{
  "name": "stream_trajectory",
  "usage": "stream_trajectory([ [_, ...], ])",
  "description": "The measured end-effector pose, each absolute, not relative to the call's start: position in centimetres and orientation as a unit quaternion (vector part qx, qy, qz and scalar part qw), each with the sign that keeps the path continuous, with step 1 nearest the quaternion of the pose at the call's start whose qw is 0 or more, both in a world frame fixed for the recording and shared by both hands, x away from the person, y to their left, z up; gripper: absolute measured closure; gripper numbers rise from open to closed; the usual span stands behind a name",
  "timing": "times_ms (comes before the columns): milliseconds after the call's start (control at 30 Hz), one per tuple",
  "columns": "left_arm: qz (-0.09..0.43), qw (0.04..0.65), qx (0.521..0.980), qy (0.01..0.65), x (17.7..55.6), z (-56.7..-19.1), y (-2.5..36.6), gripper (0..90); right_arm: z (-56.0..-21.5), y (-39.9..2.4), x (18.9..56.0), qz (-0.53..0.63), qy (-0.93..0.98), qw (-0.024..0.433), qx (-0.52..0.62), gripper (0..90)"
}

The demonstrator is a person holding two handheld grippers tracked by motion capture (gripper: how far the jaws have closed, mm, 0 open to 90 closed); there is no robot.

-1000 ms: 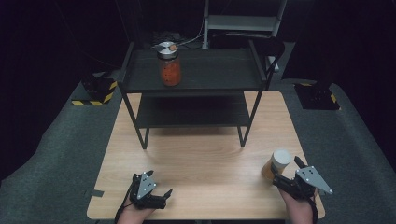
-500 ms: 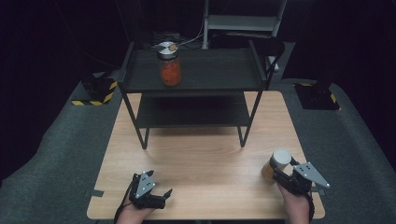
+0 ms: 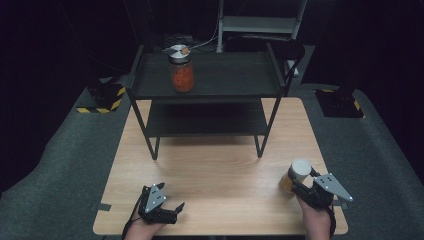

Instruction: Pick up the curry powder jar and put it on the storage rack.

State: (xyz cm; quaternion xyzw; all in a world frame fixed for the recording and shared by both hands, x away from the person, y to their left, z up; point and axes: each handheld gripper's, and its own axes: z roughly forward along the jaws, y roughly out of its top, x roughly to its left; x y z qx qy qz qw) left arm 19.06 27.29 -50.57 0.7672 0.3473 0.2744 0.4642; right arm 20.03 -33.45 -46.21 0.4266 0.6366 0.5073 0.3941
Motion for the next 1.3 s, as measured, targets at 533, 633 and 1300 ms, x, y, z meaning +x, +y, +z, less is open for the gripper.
stream_trajectory([
  [533, 0.267, 0.475, 0.76, 0.355, 19.1, -50.7, 27.7, 1.2, -42.6, -31.1, 18.3, 0.549, 0.636, 0.39, 0.377, 33.4],
  [633, 0.268, 0.473, 0.76, 0.355, 19.1, -50.7, 27.7, 1.2, -41.8, -30.4, 18.0, 0.555, 0.638, 0.39, 0.364, 33.4],
  [1300, 0.27, 0.474, 0.76, 0.352, 19.0, -50.8, 27.6, 1.2, -37.4, -25.8, 18.2, 0.608, 0.644, 0.348, 0.307, 33.4],
])
